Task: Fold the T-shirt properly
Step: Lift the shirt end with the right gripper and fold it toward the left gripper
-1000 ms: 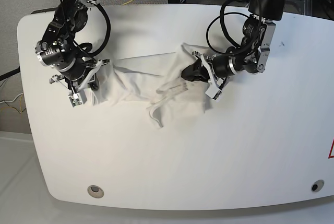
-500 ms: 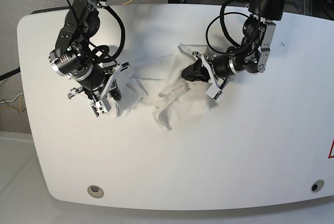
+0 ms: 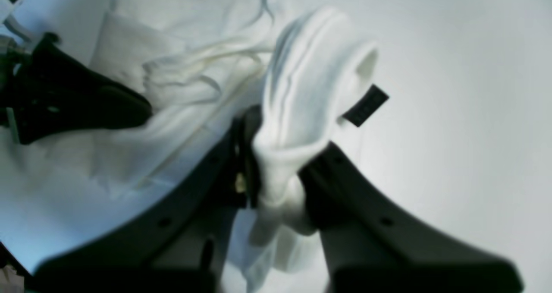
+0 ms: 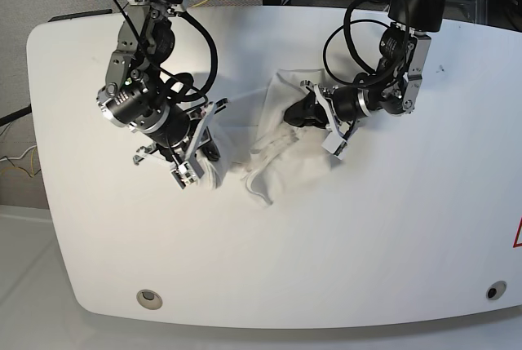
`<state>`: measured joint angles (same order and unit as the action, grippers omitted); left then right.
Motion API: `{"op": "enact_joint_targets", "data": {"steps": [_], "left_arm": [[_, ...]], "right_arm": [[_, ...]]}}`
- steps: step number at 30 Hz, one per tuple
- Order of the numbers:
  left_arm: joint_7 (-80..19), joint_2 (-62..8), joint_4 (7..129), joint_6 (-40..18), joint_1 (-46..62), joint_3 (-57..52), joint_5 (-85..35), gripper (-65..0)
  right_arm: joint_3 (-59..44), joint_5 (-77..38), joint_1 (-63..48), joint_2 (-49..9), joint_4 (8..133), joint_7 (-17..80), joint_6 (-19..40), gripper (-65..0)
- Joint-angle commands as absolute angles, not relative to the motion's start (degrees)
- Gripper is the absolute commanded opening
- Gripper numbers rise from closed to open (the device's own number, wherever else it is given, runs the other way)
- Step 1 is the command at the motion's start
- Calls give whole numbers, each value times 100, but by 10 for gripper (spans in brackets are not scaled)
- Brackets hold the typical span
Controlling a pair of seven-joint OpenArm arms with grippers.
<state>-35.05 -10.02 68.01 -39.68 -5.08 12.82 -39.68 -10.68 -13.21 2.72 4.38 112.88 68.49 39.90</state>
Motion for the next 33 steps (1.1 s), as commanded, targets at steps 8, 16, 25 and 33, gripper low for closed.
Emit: {"op": "enact_joint_targets", "data": {"steps": [8, 16, 25, 33], "left_arm": [[-3459, -1015, 6862, -4000, -602, 1270, -4031, -638], [-3459, -1015, 6862, -4000, -611, 1270, -4031, -638], [-3459, -1007, 6853, -4000, -611, 1270, -4031, -638], [-3459, -1007, 6853, -4000, -611, 1270, -4031, -638]], "right_arm": [[-576, -1393, 444, 497, 11424, 6730, 4000, -650], [-470, -1411, 479, 734, 11415, 6730, 4000, -650], [-40, -1349, 558, 884, 11380, 6730, 4000, -650], [110, -1349, 567, 900, 11169, 6695, 4000, -650]]}}
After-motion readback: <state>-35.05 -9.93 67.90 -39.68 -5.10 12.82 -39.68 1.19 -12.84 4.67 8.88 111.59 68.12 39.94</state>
